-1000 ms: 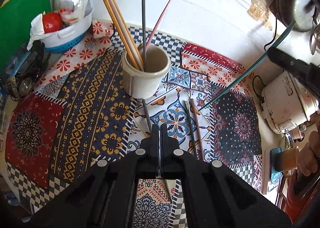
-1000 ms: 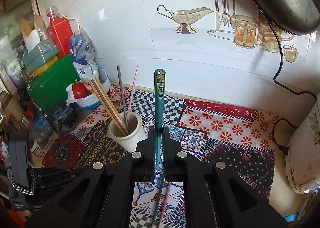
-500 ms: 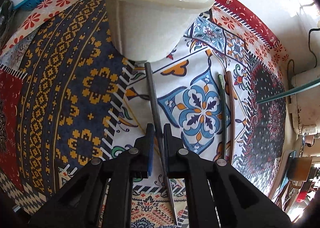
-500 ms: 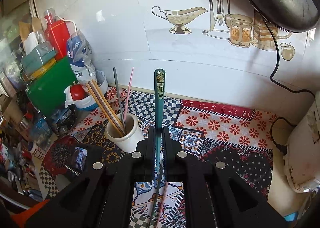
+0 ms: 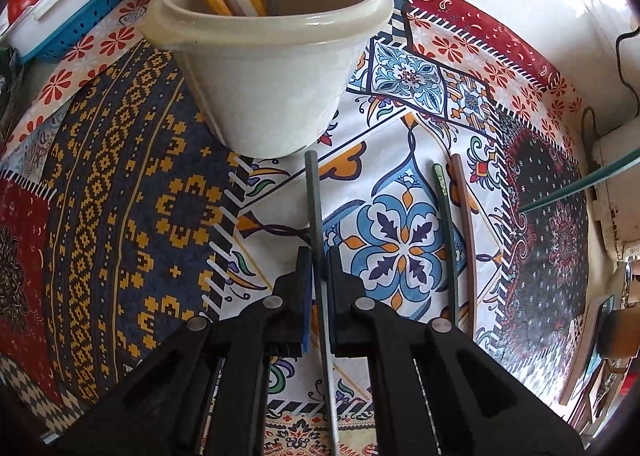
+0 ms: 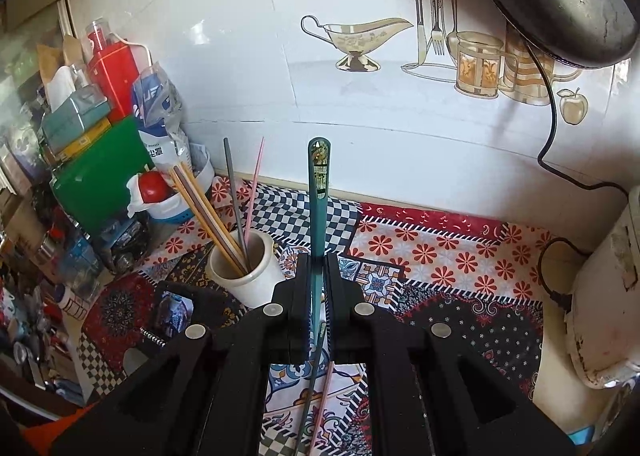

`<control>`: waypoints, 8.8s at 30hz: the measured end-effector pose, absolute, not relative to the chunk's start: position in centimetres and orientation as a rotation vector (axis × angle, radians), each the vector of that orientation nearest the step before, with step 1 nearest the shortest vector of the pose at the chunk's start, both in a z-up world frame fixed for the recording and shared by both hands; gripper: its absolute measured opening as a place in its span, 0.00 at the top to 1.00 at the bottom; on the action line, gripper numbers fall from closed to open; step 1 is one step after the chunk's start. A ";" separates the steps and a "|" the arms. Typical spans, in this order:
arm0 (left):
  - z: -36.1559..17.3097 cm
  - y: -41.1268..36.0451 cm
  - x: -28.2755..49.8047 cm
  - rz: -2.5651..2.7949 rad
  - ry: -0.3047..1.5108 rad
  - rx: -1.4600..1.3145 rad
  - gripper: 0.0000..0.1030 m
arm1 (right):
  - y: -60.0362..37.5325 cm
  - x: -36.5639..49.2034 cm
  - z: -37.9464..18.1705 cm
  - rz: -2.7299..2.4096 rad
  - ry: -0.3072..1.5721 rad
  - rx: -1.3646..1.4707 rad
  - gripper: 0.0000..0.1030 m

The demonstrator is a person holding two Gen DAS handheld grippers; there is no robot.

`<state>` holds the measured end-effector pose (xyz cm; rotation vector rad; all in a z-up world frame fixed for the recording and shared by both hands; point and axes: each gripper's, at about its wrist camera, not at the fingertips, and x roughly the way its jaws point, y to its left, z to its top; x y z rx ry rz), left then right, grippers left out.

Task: Organize utensils
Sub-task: 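Lower the dark grey stick into the white cup while the right tool inserts the teal stick, then open both grippers and move both tools back over the remaining sticks, then grasp the green stick with the left gripper while the right gripper grasps the pink stick, then lift the green stick with the left tool while the right tool carries the pink stick toward the cup, then lower the green stick into the white cup while the right tool inserts the pink stick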

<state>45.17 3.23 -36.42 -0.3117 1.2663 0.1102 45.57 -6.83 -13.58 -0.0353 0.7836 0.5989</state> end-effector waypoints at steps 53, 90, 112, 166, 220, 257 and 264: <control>-16.3 12.3 46.5 0.303 0.709 -0.302 0.96 | 5.7 51.8 -14.6 0.805 0.792 -0.197 0.95; -17.3 7.7 42.3 0.129 0.855 -0.228 0.49 | -1.8 49.9 -15.7 0.673 0.841 -0.219 0.59; -34.1 -2.5 43.9 -0.136 1.310 -0.225 0.55 | -10.4 46.1 -28.3 0.485 1.202 -0.196 0.59; -36.2 -0.5 44.2 -0.105 1.367 -0.221 0.94 | -11.6 48.4 -32.2 0.544 1.312 -0.176 0.93; -22.8 0.9 42.3 0.014 0.974 -0.138 0.96 | -10.0 48.6 -17.3 0.628 0.934 -0.081 1.00; -14.8 9.0 38.1 0.271 0.682 -0.279 0.96 | -3.8 55.3 -31.2 0.529 1.239 -0.237 0.94; -13.7 10.0 38.8 0.280 0.641 -0.295 0.96 | -5.1 53.8 -24.4 0.608 1.087 -0.127 0.94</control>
